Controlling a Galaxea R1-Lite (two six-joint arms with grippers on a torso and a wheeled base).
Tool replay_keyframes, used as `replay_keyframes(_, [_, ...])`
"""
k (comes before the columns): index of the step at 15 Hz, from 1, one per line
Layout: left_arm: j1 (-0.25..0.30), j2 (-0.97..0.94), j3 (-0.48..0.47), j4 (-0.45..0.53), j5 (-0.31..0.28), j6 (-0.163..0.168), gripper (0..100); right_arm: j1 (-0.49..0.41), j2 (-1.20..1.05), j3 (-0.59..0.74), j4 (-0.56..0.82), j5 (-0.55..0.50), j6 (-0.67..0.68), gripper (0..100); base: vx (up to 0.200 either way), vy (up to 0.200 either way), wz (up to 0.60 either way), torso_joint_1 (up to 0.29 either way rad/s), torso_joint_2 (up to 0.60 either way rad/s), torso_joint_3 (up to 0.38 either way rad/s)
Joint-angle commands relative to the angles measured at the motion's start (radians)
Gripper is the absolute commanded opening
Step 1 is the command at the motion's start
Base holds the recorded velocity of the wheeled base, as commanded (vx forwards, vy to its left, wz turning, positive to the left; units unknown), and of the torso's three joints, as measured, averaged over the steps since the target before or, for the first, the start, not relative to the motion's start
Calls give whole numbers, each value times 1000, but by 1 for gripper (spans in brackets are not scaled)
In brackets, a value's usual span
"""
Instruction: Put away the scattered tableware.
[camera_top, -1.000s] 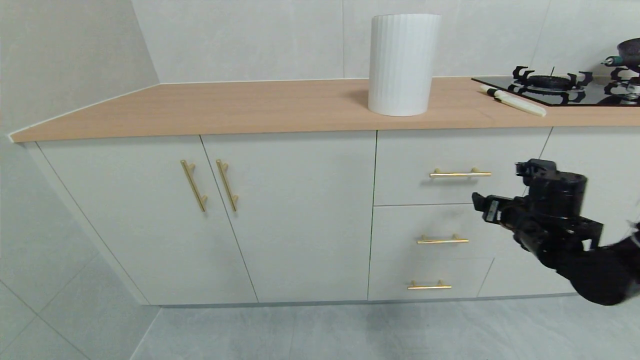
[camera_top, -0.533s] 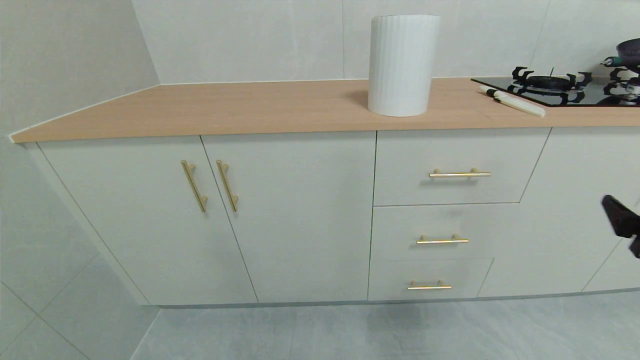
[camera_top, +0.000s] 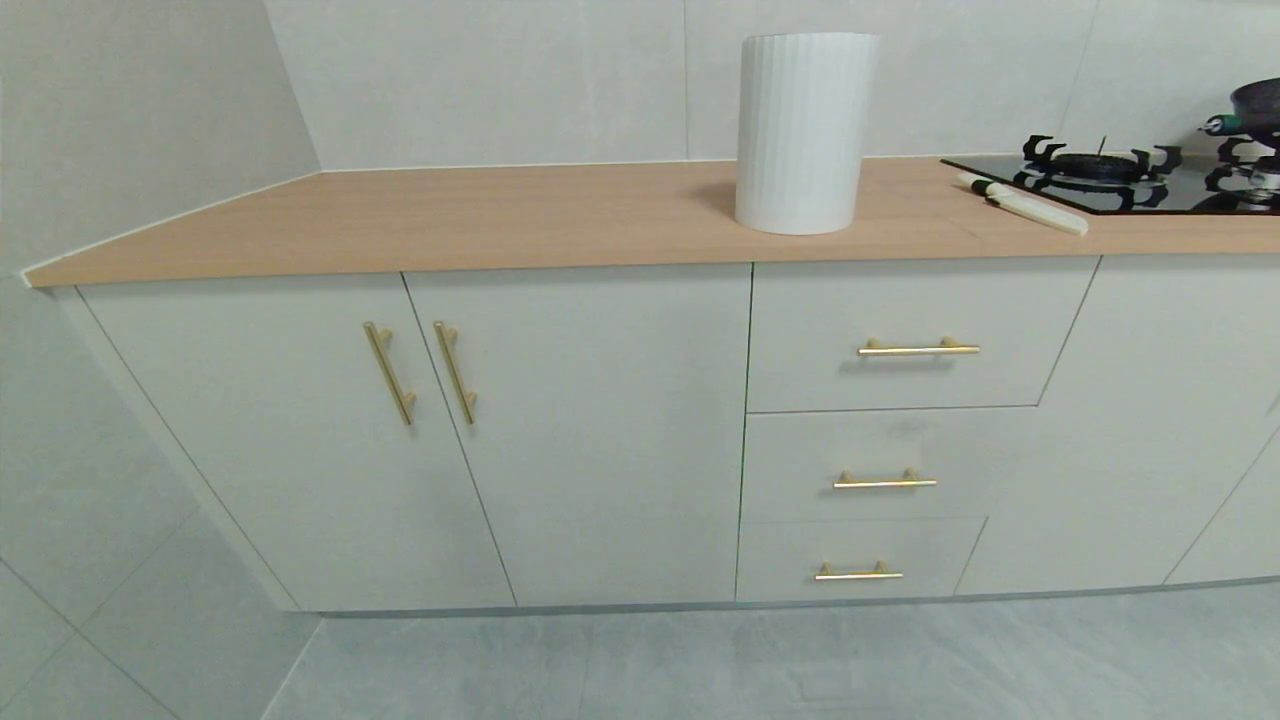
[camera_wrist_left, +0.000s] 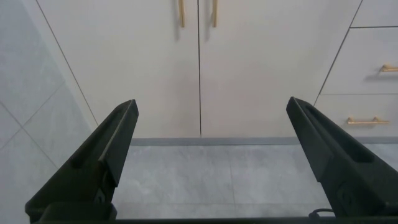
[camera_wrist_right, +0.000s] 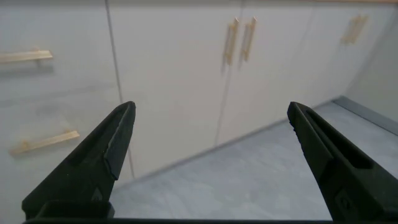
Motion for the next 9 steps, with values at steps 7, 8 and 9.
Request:
replay_keyframes(7, [0, 0, 0, 0, 0, 0, 100, -64, -292, 225, 47, 322, 61, 100, 0, 0, 0, 0, 0, 0])
replay_keyframes(8, [0, 0, 0, 0, 0, 0, 100, -64, -292, 225, 83, 400, 88, 100, 0, 0, 0, 0, 0, 0])
replay_keyframes(9, [0, 0, 0, 0, 0, 0, 100, -64, -291, 225, 106, 429, 87, 100, 0, 0, 0, 0, 0, 0])
